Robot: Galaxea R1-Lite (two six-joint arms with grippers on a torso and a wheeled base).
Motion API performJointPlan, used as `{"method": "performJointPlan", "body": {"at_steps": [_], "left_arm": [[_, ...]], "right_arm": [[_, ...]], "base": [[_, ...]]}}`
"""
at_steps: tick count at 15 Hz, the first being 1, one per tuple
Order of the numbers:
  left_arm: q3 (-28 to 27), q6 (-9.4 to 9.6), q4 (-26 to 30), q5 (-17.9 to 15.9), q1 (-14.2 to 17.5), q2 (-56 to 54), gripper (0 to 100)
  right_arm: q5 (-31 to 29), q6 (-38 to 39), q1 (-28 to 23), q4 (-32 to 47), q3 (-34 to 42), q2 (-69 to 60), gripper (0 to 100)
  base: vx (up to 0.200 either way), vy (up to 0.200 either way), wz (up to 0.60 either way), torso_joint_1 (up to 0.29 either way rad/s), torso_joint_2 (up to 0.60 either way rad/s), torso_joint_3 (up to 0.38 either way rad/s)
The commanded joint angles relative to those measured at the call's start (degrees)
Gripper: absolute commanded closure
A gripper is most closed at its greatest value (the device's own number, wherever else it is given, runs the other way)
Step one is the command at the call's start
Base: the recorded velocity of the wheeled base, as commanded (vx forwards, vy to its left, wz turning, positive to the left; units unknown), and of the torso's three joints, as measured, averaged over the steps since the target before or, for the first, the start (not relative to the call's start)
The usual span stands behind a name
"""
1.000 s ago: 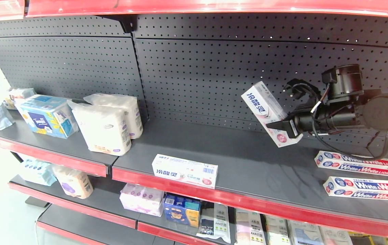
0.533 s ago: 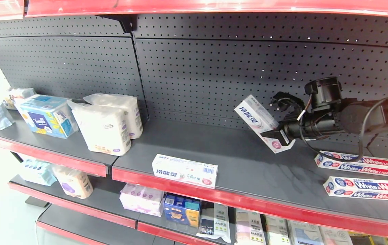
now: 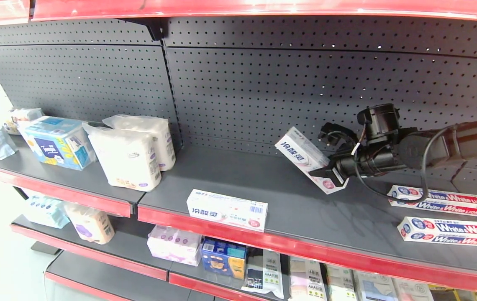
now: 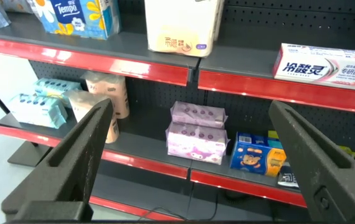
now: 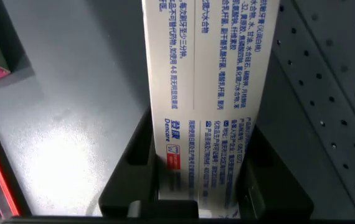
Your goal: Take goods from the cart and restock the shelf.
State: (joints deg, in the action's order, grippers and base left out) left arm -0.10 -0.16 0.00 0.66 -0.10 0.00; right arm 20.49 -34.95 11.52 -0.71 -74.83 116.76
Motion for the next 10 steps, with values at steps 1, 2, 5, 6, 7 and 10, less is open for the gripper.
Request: {"method": "performJointPlan", "body": {"at_steps": [1,2,5,6,7,10], "left_arm": [[0.01,-0.02,0.00,0.04,0.01,0.00,0],[0.01,-0.02,0.00,0.04,0.01,0.00,0],[0.01,-0.02,0.00,0.04,0.01,0.00,0],[0.10,-0.02,0.00,0.04,0.01,0.00,0],[0.01,-0.02,0.00,0.04,0.01,0.00,0],[0.01,-0.02,0.00,0.04,0.01,0.00,0]], "right_arm": [[0.16,-0.47,0.35,0.00,0.29,0.13,100],[0.16,-0.47,0.35,0.00,0.29,0.13,100],[0.78,-1.00,2.10,0.44,0.47,0.57,100],[0.78,-1.00,2.63,0.44,0.47,0.66,100],[0.78,-1.00,2.89,0.44,0.47,0.75,100],[0.78,-0.91,5.00,0.44,0.29,0.92,100]], "base": [[0.000,0.000,0.00,0.000,0.00,0.000],[0.000,0.000,0.00,0.000,0.00,0.000],[0.000,0.000,0.00,0.000,0.00,0.000],[0.000,0.000,0.00,0.000,0.00,0.000],[0.000,0.000,0.00,0.000,0.00,0.000],[0.000,0.000,0.00,0.000,0.00,0.000]]}}
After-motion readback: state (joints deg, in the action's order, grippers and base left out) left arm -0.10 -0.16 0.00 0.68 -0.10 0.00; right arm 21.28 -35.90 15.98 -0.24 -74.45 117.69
